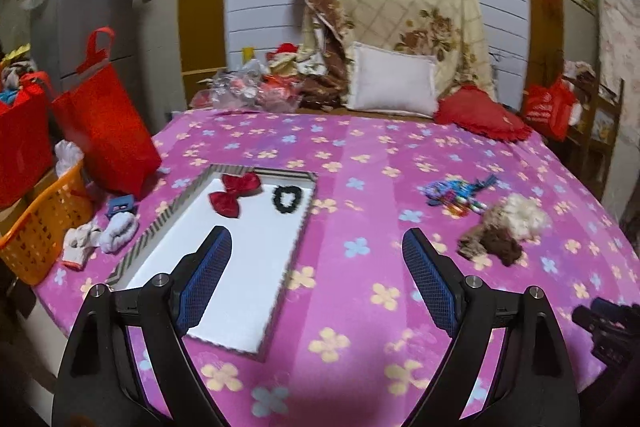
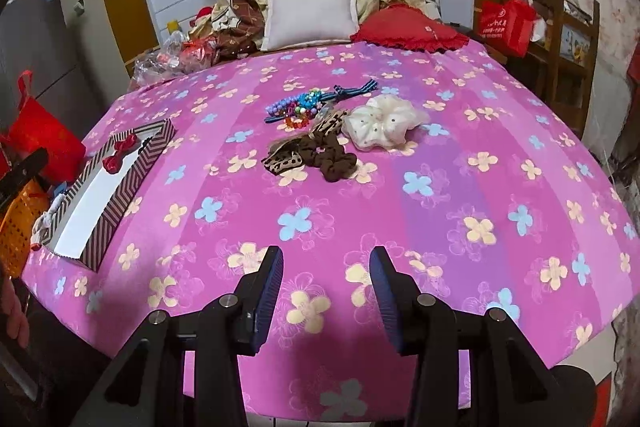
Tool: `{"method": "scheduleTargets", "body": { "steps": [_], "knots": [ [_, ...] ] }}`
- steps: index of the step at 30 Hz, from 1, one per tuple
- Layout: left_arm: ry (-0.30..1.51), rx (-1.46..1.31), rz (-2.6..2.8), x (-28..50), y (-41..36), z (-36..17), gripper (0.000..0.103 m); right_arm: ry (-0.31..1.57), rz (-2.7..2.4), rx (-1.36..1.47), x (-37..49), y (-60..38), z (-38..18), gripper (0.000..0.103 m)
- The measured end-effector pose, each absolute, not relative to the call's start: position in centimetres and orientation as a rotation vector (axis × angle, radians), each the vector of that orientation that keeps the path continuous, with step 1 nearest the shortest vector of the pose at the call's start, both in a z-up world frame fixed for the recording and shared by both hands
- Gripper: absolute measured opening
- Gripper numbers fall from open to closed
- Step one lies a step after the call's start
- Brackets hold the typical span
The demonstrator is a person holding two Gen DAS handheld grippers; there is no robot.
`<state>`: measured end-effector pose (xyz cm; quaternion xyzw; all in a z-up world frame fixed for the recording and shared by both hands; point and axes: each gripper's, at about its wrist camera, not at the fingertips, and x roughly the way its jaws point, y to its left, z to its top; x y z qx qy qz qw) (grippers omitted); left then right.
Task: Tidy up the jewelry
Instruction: 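Withdraw both tools from the tray back toward the accessory pile, then grasp the sheer tan bow with the left tool while the right tool grasps the white polka-dot scrunchie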
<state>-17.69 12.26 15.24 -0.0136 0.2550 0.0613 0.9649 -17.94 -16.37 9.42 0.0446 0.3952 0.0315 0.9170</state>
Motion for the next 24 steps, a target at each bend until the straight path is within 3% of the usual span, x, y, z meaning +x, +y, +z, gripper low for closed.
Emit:
{"method": "scheduleTargets", "body": {
  "steps": [13, 22, 24],
  "knots": [
    [0.676, 0.08, 0.08, -16.6, 9.9, 12.5, 0.087, 0.84, 0.033, 0.143, -15.1, -19.0, 8.1, 0.043],
    [0.824, 0.033, -0.165, -11.3, 5.8, 11.6, 0.087, 0.827, 0.02, 0.172, -9.6, -22.8, 6.8, 0.043],
    [0.846, 0.013, -0.207, -9.3, 4.5, 11.8, 0.083, 0.819, 0.008, 0.176, -7.3, -23.8, 6.7, 0.043]
  ]
}}
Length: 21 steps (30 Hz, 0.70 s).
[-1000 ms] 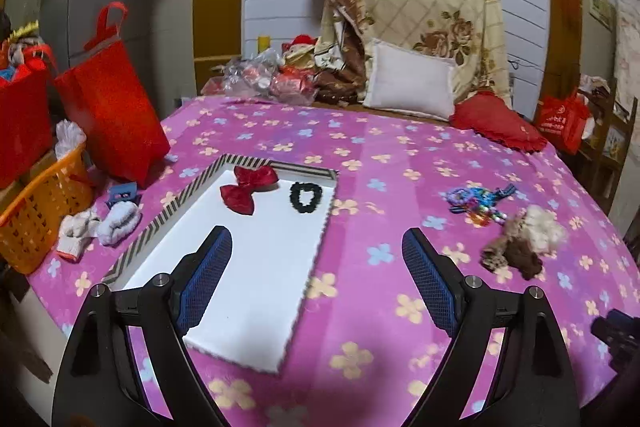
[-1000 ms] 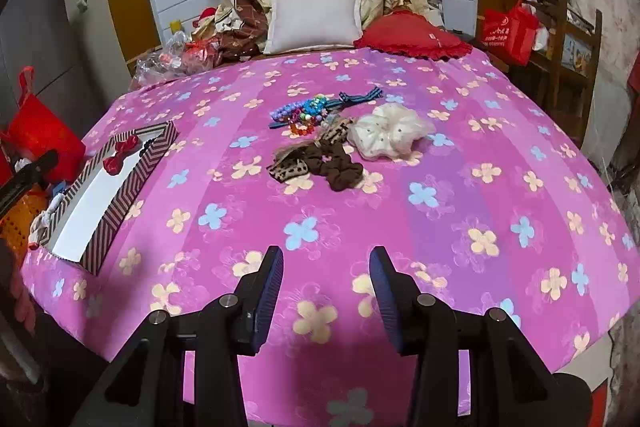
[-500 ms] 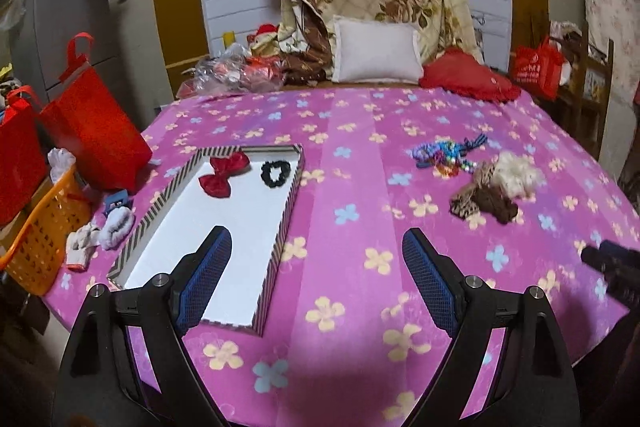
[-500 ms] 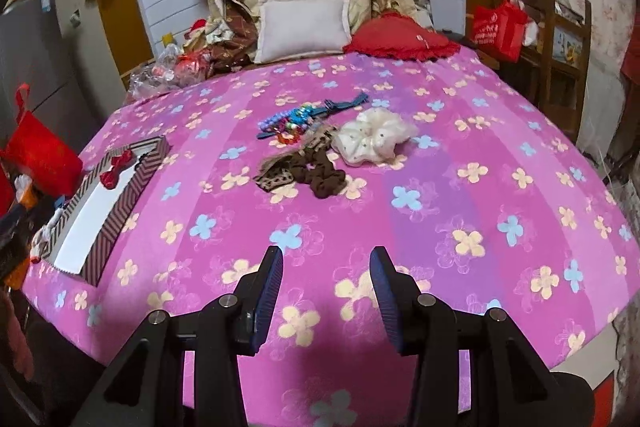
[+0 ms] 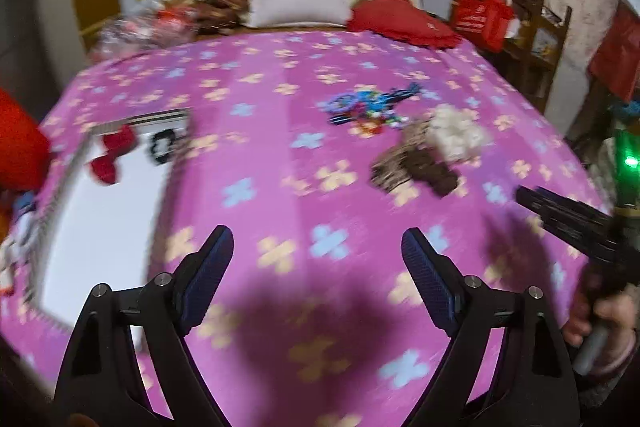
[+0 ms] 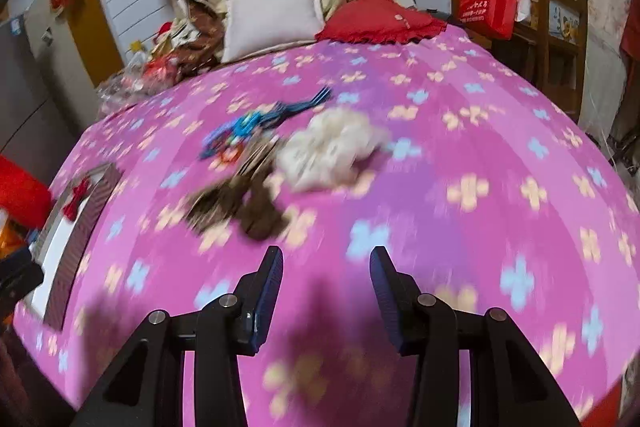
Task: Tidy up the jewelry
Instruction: 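Grasp the sheer tan bow with the left tool while the right tool grasps the white polka-dot scrunchie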
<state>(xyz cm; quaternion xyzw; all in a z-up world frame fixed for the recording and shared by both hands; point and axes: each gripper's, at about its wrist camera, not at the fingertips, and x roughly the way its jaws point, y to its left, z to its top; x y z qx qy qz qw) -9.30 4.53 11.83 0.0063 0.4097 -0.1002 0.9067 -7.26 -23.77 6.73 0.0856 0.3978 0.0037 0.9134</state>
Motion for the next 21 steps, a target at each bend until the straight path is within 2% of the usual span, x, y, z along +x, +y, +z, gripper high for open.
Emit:
{"method": "scheduleTargets", "body": {
  "steps": [3, 8, 14, 21],
  "knots": [
    [0.894, -0.009, -0.257, -6.0, 2.6, 11.7, 0.077, 0.821, 0.013, 0.21, -3.3, -25.4, 6.5, 0.043],
    [0.972, -0.002, -0.325, -0.1, -1.6, 10.5, 0.077, 0.828, 0.055, 0.324, 1.5, -28.2, 5.8, 0.043],
    [1.072, -0.032, -0.428, 6.3, -5.6, 7.0, 0.077, 0.855, 0.135, 0.474, 3.4, -31.1, 3.8, 0.043],
    [1.129, -0.024, -0.495, 9.0, -8.1, 3.7, 0.077, 0.877, 0.191, 0.491, 5.9, -30.6, 2.8, 0.043]
  ]
}}
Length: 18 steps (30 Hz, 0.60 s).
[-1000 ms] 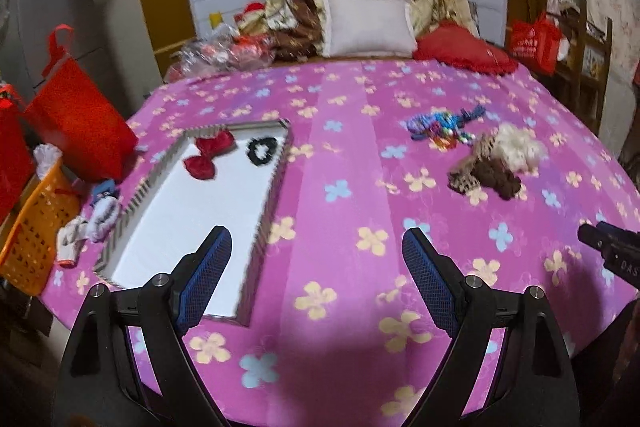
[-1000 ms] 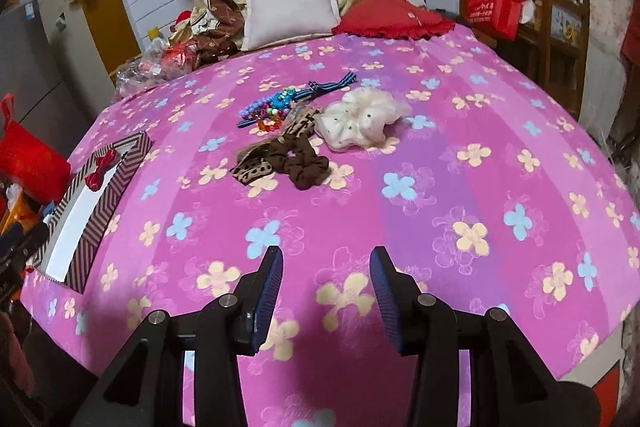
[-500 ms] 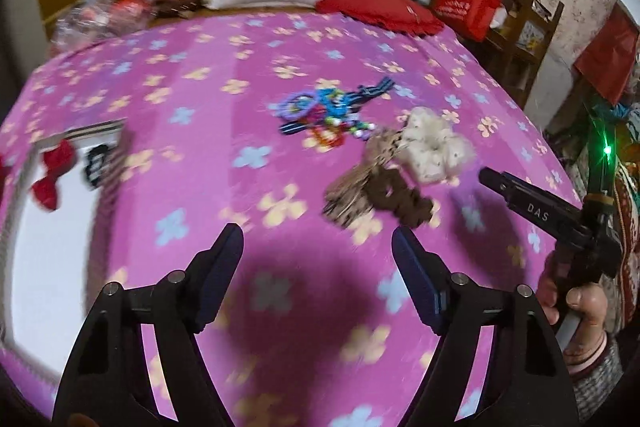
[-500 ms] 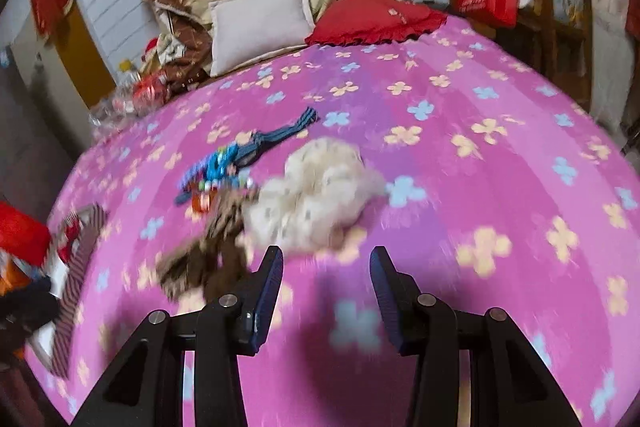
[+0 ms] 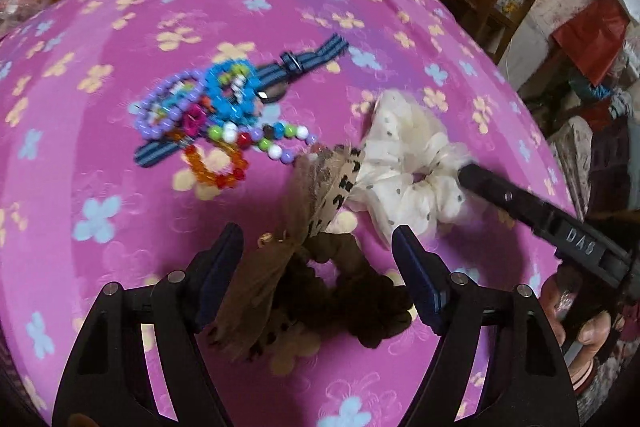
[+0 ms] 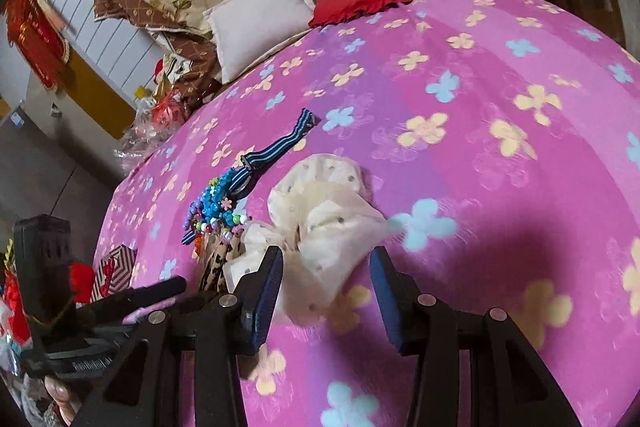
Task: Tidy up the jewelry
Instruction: 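Grasp the sheer tan bow with the left tool while the right tool grasps the white polka-dot scrunchie, then lift and carry the sheer bow and white scrunchie toward the tray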
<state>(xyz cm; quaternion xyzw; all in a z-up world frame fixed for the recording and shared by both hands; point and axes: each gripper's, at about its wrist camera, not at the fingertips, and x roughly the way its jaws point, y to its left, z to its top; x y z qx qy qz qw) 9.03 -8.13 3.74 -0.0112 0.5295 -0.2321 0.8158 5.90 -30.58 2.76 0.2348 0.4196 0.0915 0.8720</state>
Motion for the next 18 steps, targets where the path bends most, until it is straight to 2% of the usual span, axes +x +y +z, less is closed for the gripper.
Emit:
{"method": "scheduleTargets", "body": {
  "steps": [1, 5, 7, 8, 9, 12, 18],
  "knots": [
    [1.144, -0.017, -0.495, 9.1, -8.3, 3.3, 0.075, 0.881, 0.198, 0.487, 6.2, -30.3, 2.6, 0.043],
    [1.161, -0.002, -0.483, 9.0, -8.4, 2.7, 0.036, 0.897, 0.202, 0.451, 7.2, -29.0, 2.0, 0.043],
    [1.18, -0.045, -0.492, 8.9, -7.9, 2.8, 0.021, 0.903, 0.2, 0.455, 7.4, -28.9, 1.5, 0.04],
    [1.181, -0.071, -0.491, 8.7, -7.6, 3.0, 0.02, 0.908, 0.202, 0.468, 7.5, -29.0, 1.3, 0.025],
    [1.172, -0.077, -0.483, 8.4, -7.4, 3.3, 0.02, 0.915, 0.213, 0.481, 7.5, -29.1, 1.1, 0.019],
    [1.144, -0.088, -0.471, 6.7, -6.7, 4.8, 0.018, 0.9, 0.238, 0.511, 7.0, -29.3, 1.8, 0.012],
    [1.045, -0.087, -0.455, 1.1, -4.4, 9.2, 0.018, 0.847, 0.275, 0.511, 5.2, -28.7, 3.9, 0.011]
  ]
}}
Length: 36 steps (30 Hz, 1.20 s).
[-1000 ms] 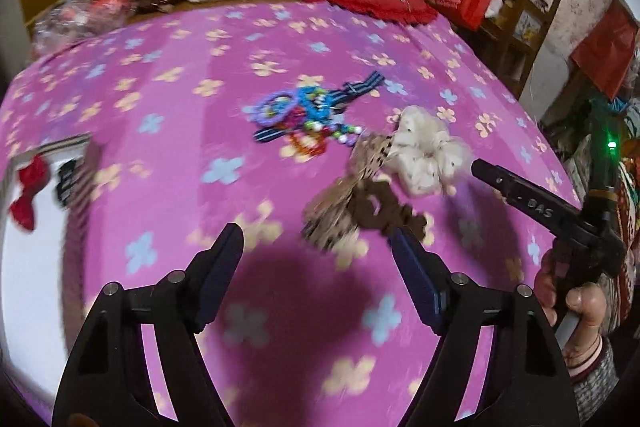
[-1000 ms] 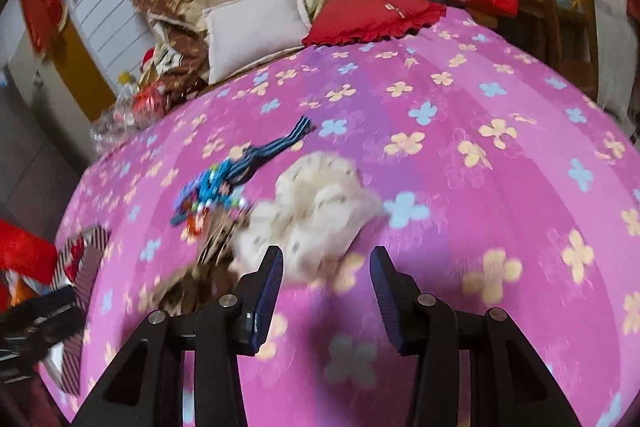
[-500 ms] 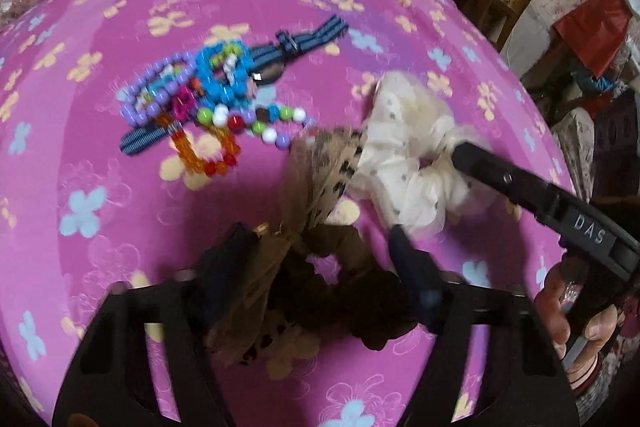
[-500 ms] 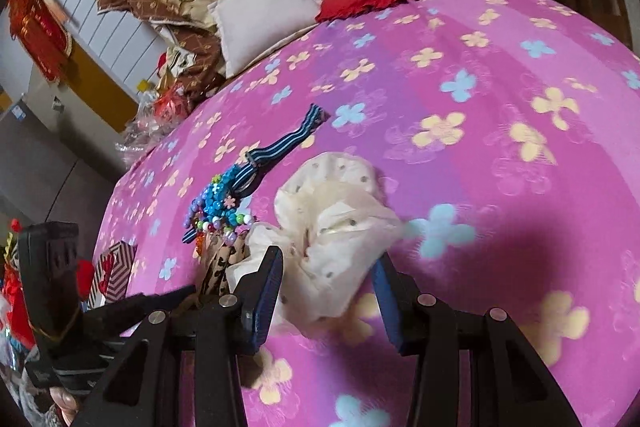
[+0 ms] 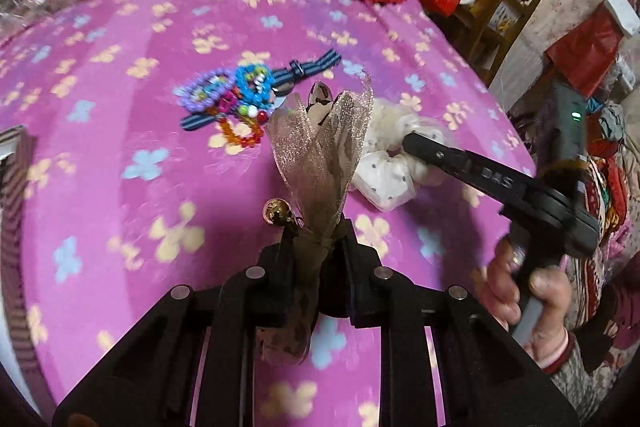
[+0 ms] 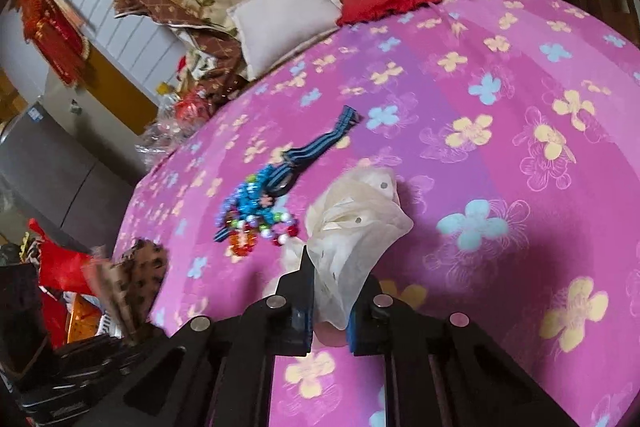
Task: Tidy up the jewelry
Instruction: 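Lift and carry the sheer bow and white scrunchie toward the tray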
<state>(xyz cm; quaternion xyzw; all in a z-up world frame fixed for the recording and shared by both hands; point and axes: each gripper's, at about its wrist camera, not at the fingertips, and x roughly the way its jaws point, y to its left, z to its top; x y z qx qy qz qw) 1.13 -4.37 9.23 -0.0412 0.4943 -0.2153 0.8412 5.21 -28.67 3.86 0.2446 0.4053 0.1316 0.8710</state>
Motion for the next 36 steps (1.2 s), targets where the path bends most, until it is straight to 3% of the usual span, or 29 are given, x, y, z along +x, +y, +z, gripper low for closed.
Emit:
{"method": "scheduleTargets", "body": {
  "steps": [14, 24, 26, 28, 30, 36],
  "knots": [
    [0.981, -0.12, -0.402, -7.5, 1.2, 11.5, 0.018, 0.813, 0.397, 0.523, -4.6, -24.1, 6.4, 0.011],
    [0.986, -0.14, -0.359, -10.7, 4.4, 9.5, 0.018, 0.938, 0.292, 0.478, -11.7, -22.0, 3.1, 0.011],
    [0.976, -0.14, -0.371, -11.4, 4.7, 9.3, 0.018, 0.968, 0.235, 0.462, -12.5, -21.9, 2.7, 0.017],
    [0.968, -0.136, -0.373, -11.9, 5.0, 9.4, 0.018, 0.977, 0.199, 0.455, -13.2, -21.8, 2.6, 0.029],
    [0.968, -0.143, -0.379, -12.3, 5.4, 9.5, 0.018, 0.967, 0.172, 0.441, -13.9, -21.9, 2.9, 0.05],
    [0.944, -0.154, -0.378, -13.7, 6.4, 9.8, 0.018, 0.948, 0.103, 0.374, -15.0, -21.7, 3.9, 0.05]
  ]
}}
